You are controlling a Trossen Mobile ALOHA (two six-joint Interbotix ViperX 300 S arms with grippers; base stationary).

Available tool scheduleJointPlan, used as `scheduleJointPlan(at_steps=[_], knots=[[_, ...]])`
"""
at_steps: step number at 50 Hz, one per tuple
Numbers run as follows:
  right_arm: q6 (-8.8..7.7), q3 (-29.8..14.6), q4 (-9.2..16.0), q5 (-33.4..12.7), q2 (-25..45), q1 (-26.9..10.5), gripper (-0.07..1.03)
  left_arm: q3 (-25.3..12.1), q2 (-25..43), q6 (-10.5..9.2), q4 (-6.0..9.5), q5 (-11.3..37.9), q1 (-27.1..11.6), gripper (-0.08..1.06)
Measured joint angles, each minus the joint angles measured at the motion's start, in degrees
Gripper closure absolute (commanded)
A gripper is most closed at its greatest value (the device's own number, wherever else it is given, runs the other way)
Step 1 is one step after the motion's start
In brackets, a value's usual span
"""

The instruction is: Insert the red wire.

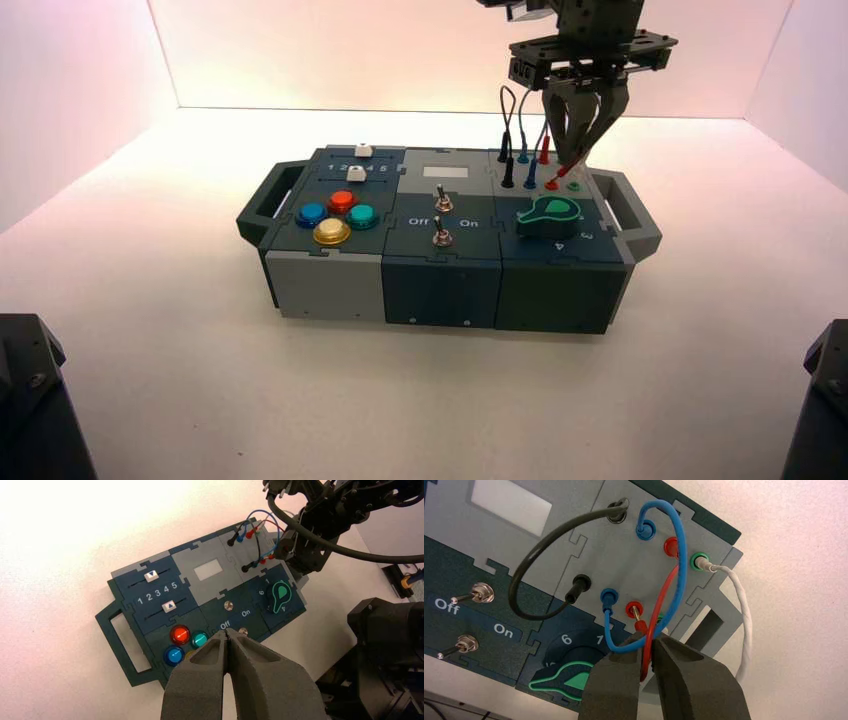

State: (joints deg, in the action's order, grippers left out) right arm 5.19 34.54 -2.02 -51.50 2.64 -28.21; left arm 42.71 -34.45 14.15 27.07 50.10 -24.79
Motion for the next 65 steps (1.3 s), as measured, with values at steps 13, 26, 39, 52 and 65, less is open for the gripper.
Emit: scheduleJointPlan(at_steps=[13, 26, 39, 52, 65], knots=[[0.00, 0.00, 0.09, -0.70, 0.09, 0.00, 0.99, 0.00, 0.00, 0.00, 0.00, 0.00, 0.00, 1.01], [0.00, 0.00, 0.18, -1.76, -0.18, 0.00, 0.99, 0.00, 0.00, 0.00, 0.00, 0.00, 0.00, 1.01], [0.00, -0.62, 0.18, -2.81, -0.35, 0.00, 0.99, 0.00, 0.00, -0.09, -0.09, 0.00, 0.00, 1.01], [0.00, -1.14, 0.18, -2.81, -0.35, 0.00, 0.99, 0.00, -0.09, -0.09, 0.00, 0.00, 0.00, 1.01], [0.00, -1.14, 0.35, -2.99, 0.18, 0.00, 0.99, 0.00, -0.09, 0.00, 0.00, 0.00, 0.00, 1.01]])
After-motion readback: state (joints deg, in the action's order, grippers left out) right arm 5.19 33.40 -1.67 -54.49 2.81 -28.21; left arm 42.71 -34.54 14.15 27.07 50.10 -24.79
